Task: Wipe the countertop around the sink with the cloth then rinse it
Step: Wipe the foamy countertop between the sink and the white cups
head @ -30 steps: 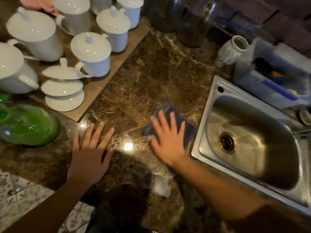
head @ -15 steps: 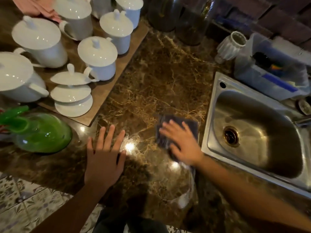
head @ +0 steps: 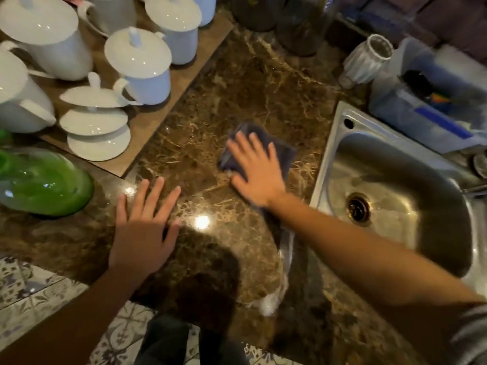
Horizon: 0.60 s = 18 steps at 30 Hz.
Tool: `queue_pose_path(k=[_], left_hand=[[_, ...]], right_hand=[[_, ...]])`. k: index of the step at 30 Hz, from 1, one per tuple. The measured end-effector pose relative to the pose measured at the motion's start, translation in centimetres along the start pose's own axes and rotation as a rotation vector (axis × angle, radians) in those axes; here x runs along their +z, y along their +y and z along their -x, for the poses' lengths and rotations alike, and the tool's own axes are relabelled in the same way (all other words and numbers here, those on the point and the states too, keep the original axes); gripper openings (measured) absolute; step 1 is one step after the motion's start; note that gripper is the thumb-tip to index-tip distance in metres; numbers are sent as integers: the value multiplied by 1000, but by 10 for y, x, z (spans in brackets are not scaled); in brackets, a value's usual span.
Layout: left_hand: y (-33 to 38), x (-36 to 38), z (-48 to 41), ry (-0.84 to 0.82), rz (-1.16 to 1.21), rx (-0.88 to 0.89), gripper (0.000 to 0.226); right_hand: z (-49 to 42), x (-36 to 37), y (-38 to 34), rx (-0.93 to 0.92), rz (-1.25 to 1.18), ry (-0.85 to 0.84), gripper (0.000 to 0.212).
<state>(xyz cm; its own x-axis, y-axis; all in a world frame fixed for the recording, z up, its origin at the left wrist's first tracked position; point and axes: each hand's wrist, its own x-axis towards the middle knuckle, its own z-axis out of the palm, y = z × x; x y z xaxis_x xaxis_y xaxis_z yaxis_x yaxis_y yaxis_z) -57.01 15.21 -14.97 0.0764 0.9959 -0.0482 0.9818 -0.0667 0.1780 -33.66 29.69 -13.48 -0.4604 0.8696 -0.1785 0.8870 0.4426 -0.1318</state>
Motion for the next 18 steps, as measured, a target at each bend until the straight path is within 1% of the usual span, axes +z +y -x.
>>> queue_pose_path(k=[3, 5, 6, 9, 11, 13, 14, 16, 18], left_hand=[[1, 0, 1, 6, 10, -4, 59], [3, -1, 1, -42, 31, -56, 62], [5, -3, 0, -57, 42, -74, 63], [6, -6, -1, -79, 46, -76, 63], [6, -5, -1, -77, 38, -74, 63], [5, -3, -2, -82, 24, -74, 62], [4, -3, -2, -86, 16, -70, 62], [3, -3, -2, -84, 8, -67, 62], [4, -3, -1, -66, 10, -78, 61]], right_hand=[[78, 20, -41, -178, -32, -76, 77], [123, 32, -66, -202, -71, -150, 80], [139, 36, -76, -202, -76, -161, 81], [158, 42, -89, -227, 69, -86, 78], [144, 40, -75, -281, 55, -65, 77], [111, 36, -55, -327, -24, -74, 76], [89, 33, -43, -331, -22, -51, 74], [41, 22, -16, -291, 23, -7, 70], [-11, 8, 12, -208, 30, -12, 69]])
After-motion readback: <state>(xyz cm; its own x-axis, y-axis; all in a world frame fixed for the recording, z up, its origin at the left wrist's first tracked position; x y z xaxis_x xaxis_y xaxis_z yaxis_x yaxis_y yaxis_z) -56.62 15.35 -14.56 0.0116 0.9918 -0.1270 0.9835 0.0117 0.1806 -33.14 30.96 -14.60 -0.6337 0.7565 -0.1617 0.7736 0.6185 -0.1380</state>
